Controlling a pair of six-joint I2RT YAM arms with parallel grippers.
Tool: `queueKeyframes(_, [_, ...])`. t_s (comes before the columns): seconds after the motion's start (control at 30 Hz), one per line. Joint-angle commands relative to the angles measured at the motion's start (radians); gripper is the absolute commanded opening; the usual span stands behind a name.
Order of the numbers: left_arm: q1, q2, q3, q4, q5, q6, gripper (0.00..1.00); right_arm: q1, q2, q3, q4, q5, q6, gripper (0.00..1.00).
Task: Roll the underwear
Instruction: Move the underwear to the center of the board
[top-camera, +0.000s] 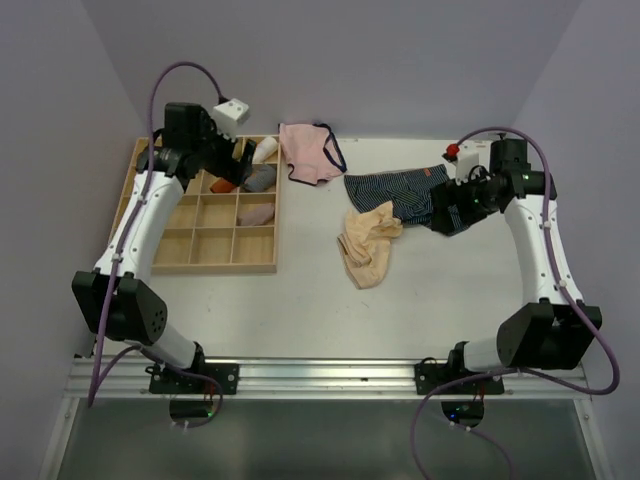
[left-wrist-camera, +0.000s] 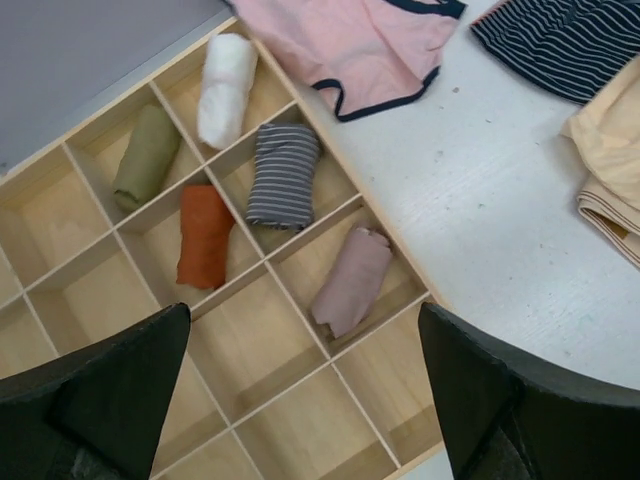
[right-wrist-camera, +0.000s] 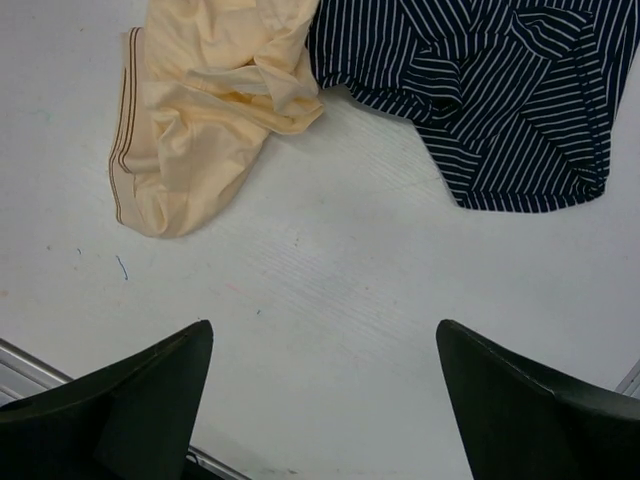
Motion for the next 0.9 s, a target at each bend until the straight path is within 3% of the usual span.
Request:
queueKeyframes(0.0, [-0.124, 0.017, 0.021, 0.03, -0.111, 0.069, 1.0, -0.001, 0.055, 0.057, 0.008, -0.021, 0.046, 0.99])
queueKeyframes(0.2, [-0.36, 0.141, 0.062, 0.046, -0.045, 0.075, 1.0, -0.001, 0.194, 0.09, 0.132, 0.012, 0.144, 0.97])
queueKeyframes(0.37, [-0.568, 0.249, 0.027, 0.121, -0.009, 0.043, 1.0, 0.001, 0.317, 0.14, 0.215, -0.009, 0.216, 0.87])
queueKeyframes(0.43, [-0.599, 0.296, 0.007, 0.181, 0.009, 0.019, 1.0, 0.001, 0.387, 0.165, 0.259, -0.024, 0.267, 0.81])
queueKeyframes(0.53, [-0.636, 0.364, -0.002, 0.244, 0.026, -0.015, 0.96, 0.005, 0.481, 0.185, 0.313, -0.05, 0.325, 0.58])
queueKeyframes(0.57, [-0.638, 0.381, -0.002, 0.258, 0.03, -0.026, 0.95, 0.008, 0.498, 0.185, 0.327, -0.052, 0.333, 0.55])
queueKeyframes(0.73, [-0.661, 0.465, -0.014, 0.309, 0.086, -0.054, 0.86, 0.056, 0.591, 0.157, 0.467, -0.05, 0.368, 0.46])
queueKeyframes(0.87, [-0.694, 0.516, -0.034, 0.307, 0.077, -0.044, 0.85, 0.071, 0.706, 0.208, 0.496, -0.037, 0.418, 0.46])
